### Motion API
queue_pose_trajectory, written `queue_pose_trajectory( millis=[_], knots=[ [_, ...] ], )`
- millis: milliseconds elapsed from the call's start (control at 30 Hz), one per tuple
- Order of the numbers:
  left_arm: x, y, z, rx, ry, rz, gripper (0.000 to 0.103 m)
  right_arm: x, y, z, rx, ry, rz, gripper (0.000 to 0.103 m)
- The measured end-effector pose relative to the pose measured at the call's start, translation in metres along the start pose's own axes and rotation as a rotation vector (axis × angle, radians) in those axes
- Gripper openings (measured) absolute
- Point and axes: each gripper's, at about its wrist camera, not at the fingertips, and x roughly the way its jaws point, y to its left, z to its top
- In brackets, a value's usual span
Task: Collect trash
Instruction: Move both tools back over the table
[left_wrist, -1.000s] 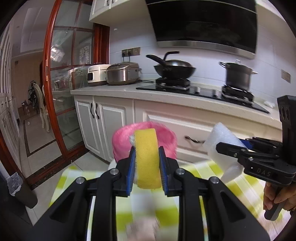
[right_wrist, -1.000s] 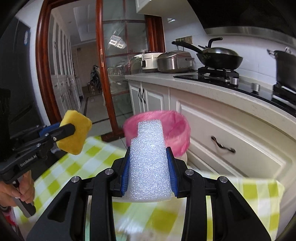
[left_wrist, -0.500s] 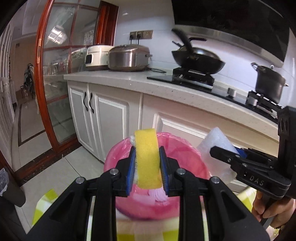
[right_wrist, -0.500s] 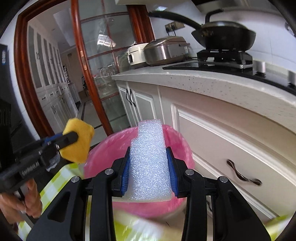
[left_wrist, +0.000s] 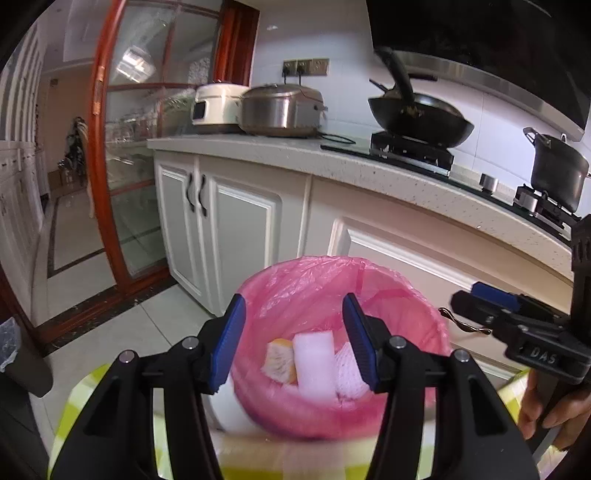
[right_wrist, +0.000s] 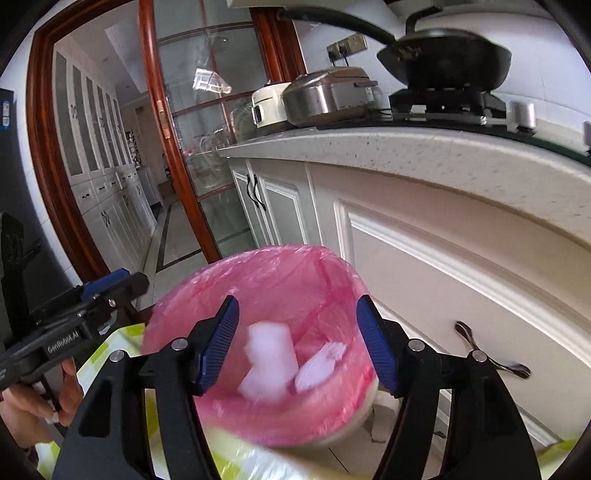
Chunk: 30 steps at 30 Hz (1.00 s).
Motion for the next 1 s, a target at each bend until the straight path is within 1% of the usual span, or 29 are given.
queue_pose_trajectory(
  millis=[67, 133, 200, 267, 300, 333, 367, 400, 467, 533, 633, 700, 767, 833, 933, 1000],
  knots=[
    [-0.030, -0.003, -0.004, 0.013, -0.018, 0.015, 0.060, -0.032, 0.011, -0.002, -0.021, -0.012, -0.002, 0.064],
    [-0.061, -0.008, -0.010, 0.022, -0.037, 0.034, 0.076, -0.066, 0.024, -0.006, -0.030, -0.028, 0.002, 0.064],
    [-0.095, -0.014, -0.016, 0.041, -0.049, 0.043, 0.082, -0.109, 0.039, -0.014, -0.031, -0.041, 0.004, 0.064],
    [-0.139, -0.023, -0.025, 0.069, -0.062, 0.050, 0.086, -0.146, 0.052, -0.026, -0.034, -0.048, 0.001, 0.065],
    [-0.154, -0.025, -0.030, 0.072, -0.069, 0.058, 0.092, -0.172, 0.062, -0.036, -0.036, -0.053, -0.003, 0.066],
    [-0.180, -0.028, -0.038, 0.069, -0.082, 0.064, 0.099, -0.189, 0.068, -0.044, -0.036, -0.058, -0.004, 0.070],
    [-0.202, -0.030, -0.047, 0.062, -0.091, 0.055, 0.099, -0.206, 0.075, -0.053, -0.035, -0.062, -0.008, 0.073],
    [-0.215, -0.030, -0.053, 0.058, -0.093, 0.044, 0.098, -0.228, 0.081, -0.065, -0.034, -0.069, -0.017, 0.077],
    [-0.254, -0.032, -0.076, 0.051, -0.083, 0.017, 0.098, -0.265, 0.093, -0.091, -0.031, -0.074, -0.037, 0.078],
    [-0.286, -0.034, -0.101, 0.049, -0.091, 0.018, 0.098, -0.294, 0.102, -0.117, -0.018, -0.081, -0.060, 0.078],
    [-0.334, -0.040, -0.139, 0.059, -0.110, 0.027, 0.098, -0.328, 0.112, -0.152, 0.021, -0.084, -0.078, 0.078],
    [-0.361, -0.045, -0.162, 0.056, -0.130, 0.005, 0.098, -0.350, 0.123, -0.180, 0.036, -0.080, -0.093, 0.078],
    [-0.382, -0.051, -0.181, 0.063, -0.149, -0.013, 0.098, -0.364, 0.134, -0.204, 0.032, -0.075, -0.113, 0.078],
    [-0.399, -0.059, -0.202, 0.087, -0.152, -0.018, 0.098, -0.370, 0.142, -0.225, 0.026, -0.046, -0.117, 0.078],
    [-0.409, -0.063, -0.226, 0.086, -0.122, -0.016, 0.098, -0.371, 0.151, -0.264, 0.005, 0.027, -0.154, 0.079],
    [-0.414, -0.062, -0.239, 0.082, -0.106, -0.018, 0.098, -0.365, 0.151, -0.292, 0.015, 0.107, -0.164, 0.079]
  ],
)
